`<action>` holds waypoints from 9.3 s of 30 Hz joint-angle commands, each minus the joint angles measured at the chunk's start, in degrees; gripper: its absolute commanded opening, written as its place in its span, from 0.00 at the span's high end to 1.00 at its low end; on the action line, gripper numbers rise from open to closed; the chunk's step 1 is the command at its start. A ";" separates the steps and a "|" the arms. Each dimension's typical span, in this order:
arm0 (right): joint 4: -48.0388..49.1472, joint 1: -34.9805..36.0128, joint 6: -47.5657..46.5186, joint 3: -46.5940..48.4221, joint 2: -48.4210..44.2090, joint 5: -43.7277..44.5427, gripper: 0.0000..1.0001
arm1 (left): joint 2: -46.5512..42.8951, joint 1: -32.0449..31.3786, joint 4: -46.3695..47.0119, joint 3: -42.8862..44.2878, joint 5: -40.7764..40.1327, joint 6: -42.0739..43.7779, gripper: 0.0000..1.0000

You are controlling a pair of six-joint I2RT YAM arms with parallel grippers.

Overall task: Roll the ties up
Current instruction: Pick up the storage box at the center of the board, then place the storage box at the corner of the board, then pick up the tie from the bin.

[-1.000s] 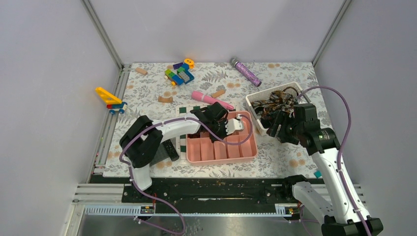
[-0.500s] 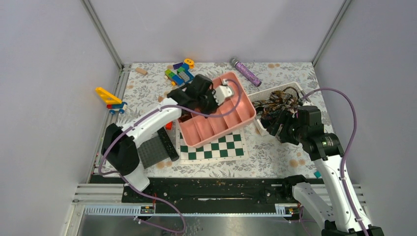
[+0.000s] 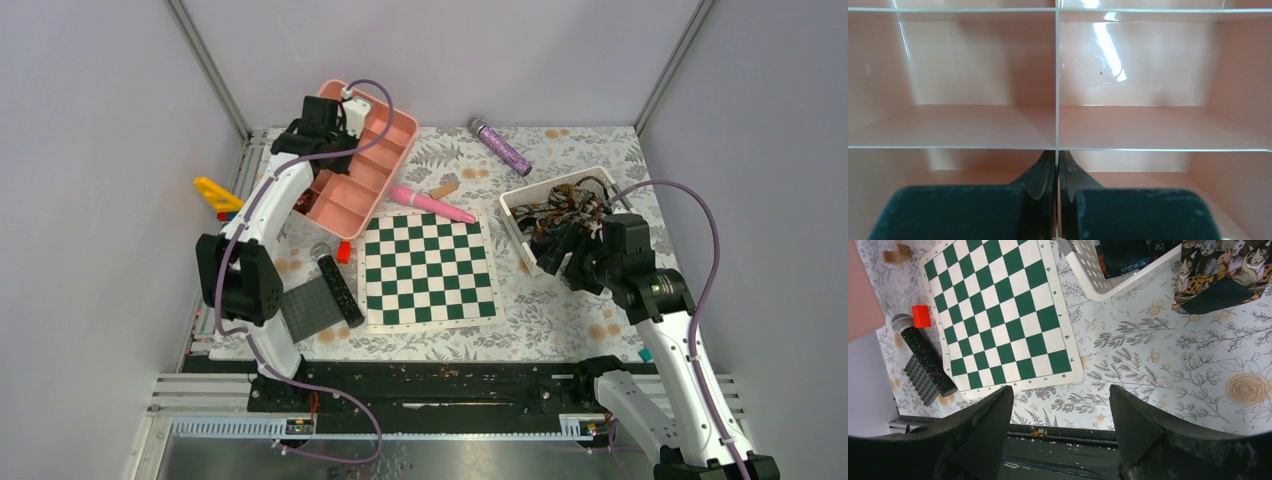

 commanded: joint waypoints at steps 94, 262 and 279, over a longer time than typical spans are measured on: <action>2.86 -0.35 -1.59 1.25 15.46 -3.68 0.21 | 35.46 13.13 -2.50 28.96 -12.55 -0.42 0.64; 7.52 -16.40 -5.01 24.07 48.12 25.14 0.17 | -20.92 -0.72 12.88 -21.71 3.35 -29.94 0.12; 10.43 -16.72 -6.42 20.16 51.22 15.35 0.30 | -20.20 -0.72 12.89 -21.49 4.39 -29.52 0.12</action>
